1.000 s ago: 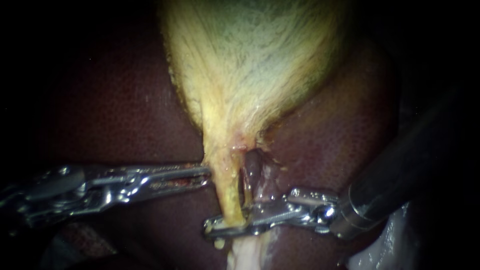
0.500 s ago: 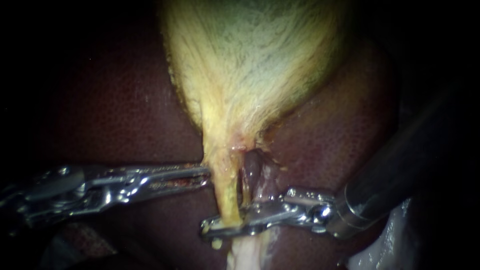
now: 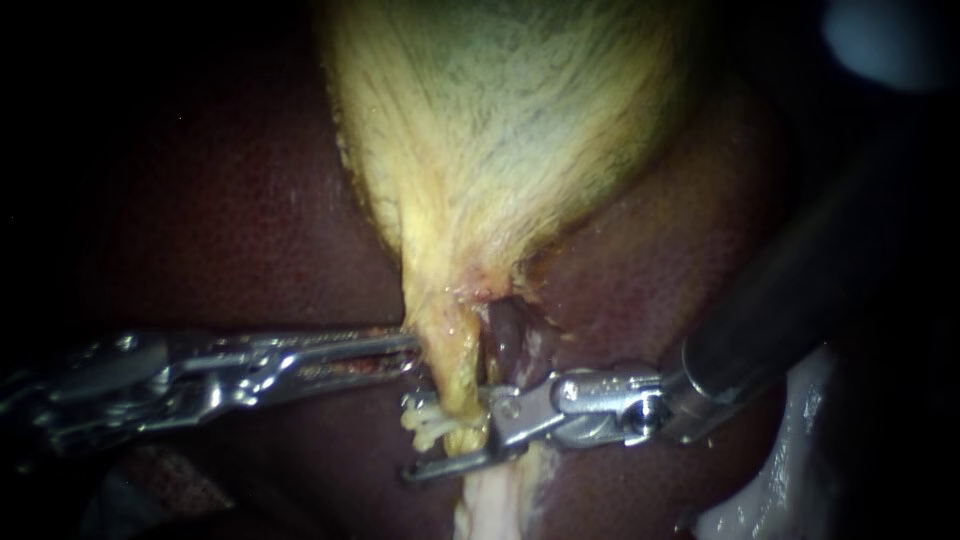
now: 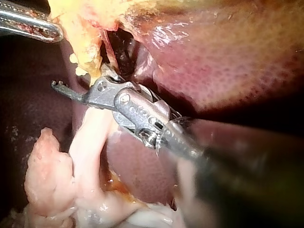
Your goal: Going back second clip left tube
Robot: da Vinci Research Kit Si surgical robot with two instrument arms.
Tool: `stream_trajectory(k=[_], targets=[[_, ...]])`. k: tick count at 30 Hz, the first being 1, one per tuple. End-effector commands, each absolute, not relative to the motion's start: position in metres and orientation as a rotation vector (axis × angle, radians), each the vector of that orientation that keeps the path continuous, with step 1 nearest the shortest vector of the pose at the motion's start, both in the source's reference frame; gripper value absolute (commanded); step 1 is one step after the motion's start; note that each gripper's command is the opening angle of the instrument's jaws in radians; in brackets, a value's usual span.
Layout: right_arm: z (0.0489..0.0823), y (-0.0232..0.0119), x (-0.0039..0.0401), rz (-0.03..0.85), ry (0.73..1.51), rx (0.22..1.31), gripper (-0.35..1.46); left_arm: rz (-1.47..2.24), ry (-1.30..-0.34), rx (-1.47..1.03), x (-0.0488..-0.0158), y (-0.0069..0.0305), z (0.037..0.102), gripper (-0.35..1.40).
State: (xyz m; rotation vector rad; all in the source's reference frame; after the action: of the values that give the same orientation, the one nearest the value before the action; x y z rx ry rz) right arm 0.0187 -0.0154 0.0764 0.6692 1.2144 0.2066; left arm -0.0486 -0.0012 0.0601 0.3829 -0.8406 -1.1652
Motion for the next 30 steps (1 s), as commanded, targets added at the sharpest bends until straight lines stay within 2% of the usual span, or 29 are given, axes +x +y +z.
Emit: stream_trajectory(k=[1,11,22,30], targets=[[0.076,-0.0155,0.0186,0.206,1.214,0.67,0.59,-1.165,-0.841,0.383,-0.0485,-0.0012,0.06,-0.2],[0.0745,-0.0169,0.0185,0.176,1.216,0.703,0.58,-1.164,-0.841,0.384,-0.0485,-0.0012,0.0601,-0.2],[0.0781,-0.0139,0.0187,0.213,1.216,0.665,0.6,-1.166,-0.84,0.382,-0.0488,-0.0016,0.0594,-0.2],[0.0785,-0.0135,0.02,0.174,1.242,0.623,0.6,-1.16,-0.842,0.392,-0.0492,-0.0024,0.0581,-0.2]])
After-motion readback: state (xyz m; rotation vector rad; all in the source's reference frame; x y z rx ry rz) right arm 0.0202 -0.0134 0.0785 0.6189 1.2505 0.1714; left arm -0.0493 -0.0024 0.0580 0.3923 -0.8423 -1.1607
